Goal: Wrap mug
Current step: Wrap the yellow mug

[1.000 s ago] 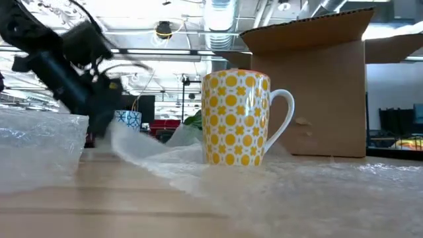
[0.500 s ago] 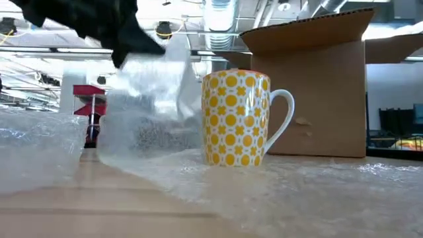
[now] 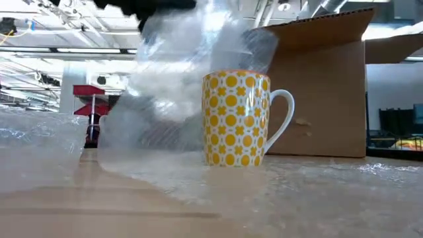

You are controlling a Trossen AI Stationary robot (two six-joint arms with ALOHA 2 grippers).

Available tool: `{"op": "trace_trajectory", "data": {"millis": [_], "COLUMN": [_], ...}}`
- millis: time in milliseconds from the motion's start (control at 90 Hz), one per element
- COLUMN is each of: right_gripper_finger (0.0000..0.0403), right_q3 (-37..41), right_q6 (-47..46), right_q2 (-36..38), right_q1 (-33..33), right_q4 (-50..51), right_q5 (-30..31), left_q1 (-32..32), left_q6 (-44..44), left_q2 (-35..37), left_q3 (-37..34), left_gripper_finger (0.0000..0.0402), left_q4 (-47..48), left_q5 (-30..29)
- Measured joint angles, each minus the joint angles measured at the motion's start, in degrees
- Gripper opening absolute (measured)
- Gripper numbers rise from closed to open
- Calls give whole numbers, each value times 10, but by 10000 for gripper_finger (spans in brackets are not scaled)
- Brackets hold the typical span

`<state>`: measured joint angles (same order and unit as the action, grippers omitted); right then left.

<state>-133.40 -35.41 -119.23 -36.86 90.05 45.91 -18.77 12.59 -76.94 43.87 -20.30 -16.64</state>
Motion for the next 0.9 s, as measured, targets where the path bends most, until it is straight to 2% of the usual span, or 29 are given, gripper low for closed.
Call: {"op": "trace_trajectory", "data": {"millis": [89, 222, 333, 500, 689, 900], "right_gripper_finger": [223, 223, 223, 223, 223, 223], "right_q3": [0, 0, 0, 0, 22, 88], "right_q6": [-14, -37, -51, -54, -72, -101], "right_q2": [16, 46, 65, 68, 66, 68], "right_q1": [4, -2, -15, -27, -19, 6], "right_q4": [0, 0, 0, -1, 1, 2], "right_q5": [24, 69, 82, 87, 84, 40], "left_q1": [-9, -21, -26, -22, -14, -15], "left_q6": [-22, -47, -47, -6, 17, 15], "left_q2": [-34, -81, -120, -180, -230, -240], "left_q3": [46, 106, 146, 185, 217, 225], "left_gripper_finger": [0, 0, 0, 0, 0, 3], "left_q4": [1, 15, 44, 82, 79, 71], "left_q5": [7, 53, 87, 176, 287, 307]}}
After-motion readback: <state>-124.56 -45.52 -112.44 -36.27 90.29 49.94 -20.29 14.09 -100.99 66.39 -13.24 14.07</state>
